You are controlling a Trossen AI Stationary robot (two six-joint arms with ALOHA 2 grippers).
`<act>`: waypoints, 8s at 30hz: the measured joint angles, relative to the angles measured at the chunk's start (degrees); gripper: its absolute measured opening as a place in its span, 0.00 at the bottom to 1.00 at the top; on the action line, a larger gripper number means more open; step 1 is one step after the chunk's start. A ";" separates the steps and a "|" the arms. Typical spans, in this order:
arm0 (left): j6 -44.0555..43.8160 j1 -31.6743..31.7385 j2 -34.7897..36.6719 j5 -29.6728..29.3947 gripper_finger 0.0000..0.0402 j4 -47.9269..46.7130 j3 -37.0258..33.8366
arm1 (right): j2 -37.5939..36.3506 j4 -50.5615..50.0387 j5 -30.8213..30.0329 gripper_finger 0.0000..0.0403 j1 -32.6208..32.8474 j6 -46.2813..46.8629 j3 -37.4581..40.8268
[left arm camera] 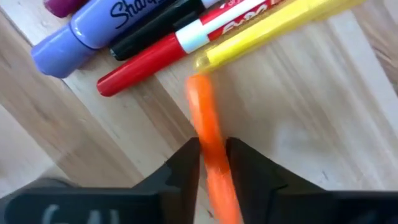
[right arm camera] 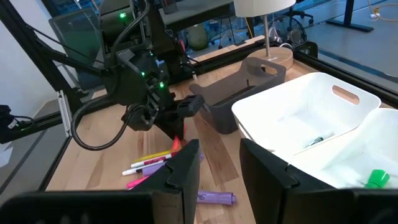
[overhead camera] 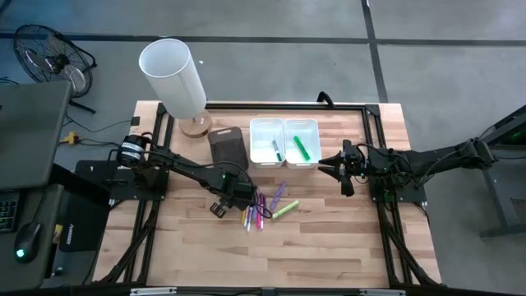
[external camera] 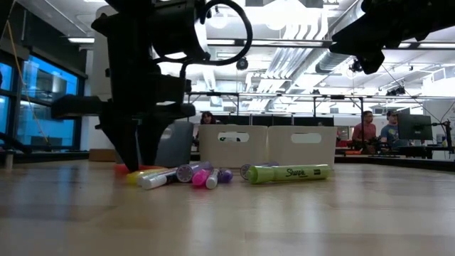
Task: Pick & Place Markers
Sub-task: Put the orange pen into the black bin, then put the yellow pen into the black bin
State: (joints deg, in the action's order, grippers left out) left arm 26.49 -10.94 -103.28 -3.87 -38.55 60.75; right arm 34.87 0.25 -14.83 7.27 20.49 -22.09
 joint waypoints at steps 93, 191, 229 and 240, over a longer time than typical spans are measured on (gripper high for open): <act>-40.26 20.92 13.27 -12.88 0.35 -3.13 -0.63 | 0.04 0.02 0.00 0.26 0.00 0.00 -0.02; -84.54 -5.20 -0.72 0.38 0.35 10.18 -0.31 | 0.02 0.11 0.00 0.26 -0.02 0.00 0.00; -74.57 -4.39 -1.13 3.31 0.09 0.40 3.76 | 0.02 0.02 0.01 0.26 -0.01 0.00 0.00; -73.43 -4.44 5.59 2.63 0.09 -3.18 4.27 | 0.00 0.04 0.02 0.26 0.00 0.00 0.00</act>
State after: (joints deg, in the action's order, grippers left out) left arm -46.94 -15.38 -97.69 -1.24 -41.73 65.02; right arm 34.87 0.30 -14.81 7.27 20.49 -22.09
